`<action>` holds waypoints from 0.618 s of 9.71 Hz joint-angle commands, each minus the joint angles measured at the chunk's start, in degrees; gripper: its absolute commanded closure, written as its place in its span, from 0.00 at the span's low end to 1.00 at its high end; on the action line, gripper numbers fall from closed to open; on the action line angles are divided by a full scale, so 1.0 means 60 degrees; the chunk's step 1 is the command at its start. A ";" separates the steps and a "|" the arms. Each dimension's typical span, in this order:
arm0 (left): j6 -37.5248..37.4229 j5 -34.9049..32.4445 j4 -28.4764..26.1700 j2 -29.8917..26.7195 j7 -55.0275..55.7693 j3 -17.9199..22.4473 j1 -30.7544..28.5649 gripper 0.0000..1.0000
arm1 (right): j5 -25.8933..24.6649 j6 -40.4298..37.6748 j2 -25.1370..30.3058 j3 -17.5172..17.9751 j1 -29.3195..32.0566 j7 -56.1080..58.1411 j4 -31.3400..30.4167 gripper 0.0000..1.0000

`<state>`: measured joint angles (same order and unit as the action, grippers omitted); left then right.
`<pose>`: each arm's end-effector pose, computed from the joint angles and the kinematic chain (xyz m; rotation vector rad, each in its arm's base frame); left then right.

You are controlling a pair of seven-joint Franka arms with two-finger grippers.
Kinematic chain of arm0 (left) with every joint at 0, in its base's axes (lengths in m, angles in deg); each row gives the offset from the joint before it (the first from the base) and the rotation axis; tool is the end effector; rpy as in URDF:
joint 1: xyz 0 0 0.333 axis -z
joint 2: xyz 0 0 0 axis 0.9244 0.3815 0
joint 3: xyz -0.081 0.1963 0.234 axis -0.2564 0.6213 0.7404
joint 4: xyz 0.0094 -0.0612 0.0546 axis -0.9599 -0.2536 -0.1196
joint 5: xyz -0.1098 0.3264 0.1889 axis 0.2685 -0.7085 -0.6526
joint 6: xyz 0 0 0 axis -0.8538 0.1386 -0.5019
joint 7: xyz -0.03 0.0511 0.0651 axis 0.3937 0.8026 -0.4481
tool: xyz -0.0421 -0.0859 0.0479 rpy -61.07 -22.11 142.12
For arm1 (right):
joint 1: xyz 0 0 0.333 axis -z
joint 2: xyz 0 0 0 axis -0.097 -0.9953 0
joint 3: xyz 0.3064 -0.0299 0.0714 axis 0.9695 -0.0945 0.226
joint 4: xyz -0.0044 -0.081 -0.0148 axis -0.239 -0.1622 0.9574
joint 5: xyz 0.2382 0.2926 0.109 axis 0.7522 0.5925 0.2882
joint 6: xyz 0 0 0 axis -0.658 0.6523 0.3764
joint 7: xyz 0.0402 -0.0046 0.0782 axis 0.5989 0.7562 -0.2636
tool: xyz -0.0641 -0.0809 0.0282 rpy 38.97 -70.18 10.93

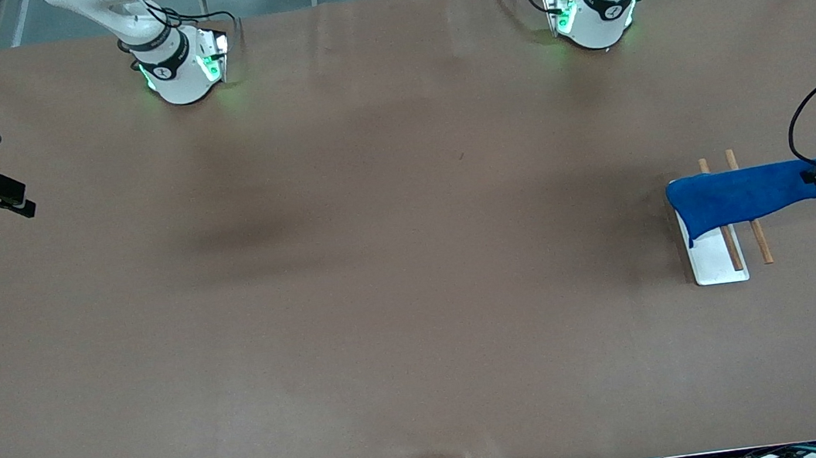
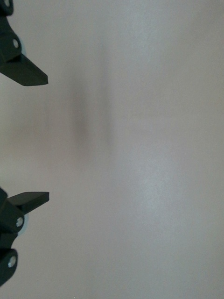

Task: Right arm passes towel to left arm to hang
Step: 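Carry the towel with the left gripper over the wooden dowels, then lower the towel across the dowels and drape it with the left gripper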

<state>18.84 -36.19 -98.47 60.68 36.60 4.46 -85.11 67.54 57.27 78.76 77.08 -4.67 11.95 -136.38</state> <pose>0.6181 0.1413 0.4336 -3.0734 -0.4476 0.2921 0.5461 -0.0273 0.6122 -3.1075 0.0403 0.0041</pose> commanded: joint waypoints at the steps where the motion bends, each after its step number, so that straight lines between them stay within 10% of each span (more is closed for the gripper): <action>1: 0.0312 -0.0202 0.0106 0.0484 -0.0151 0.0012 0.0022 0.99 | -0.0060 0.0091 0.0267 0.0130 0.0172 0.0088 -0.0290 0.00; 6: 0.0680 -0.0188 0.0531 0.0456 -0.1176 0.0012 0.0066 0.99 | -0.0060 0.0076 0.0253 0.0130 0.0187 0.0088 -0.0290 0.00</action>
<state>22.37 -36.25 -95.59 62.21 30.45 4.45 -85.03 67.54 57.26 78.76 77.08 -4.66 11.95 -136.44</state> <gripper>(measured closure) 0.956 0.000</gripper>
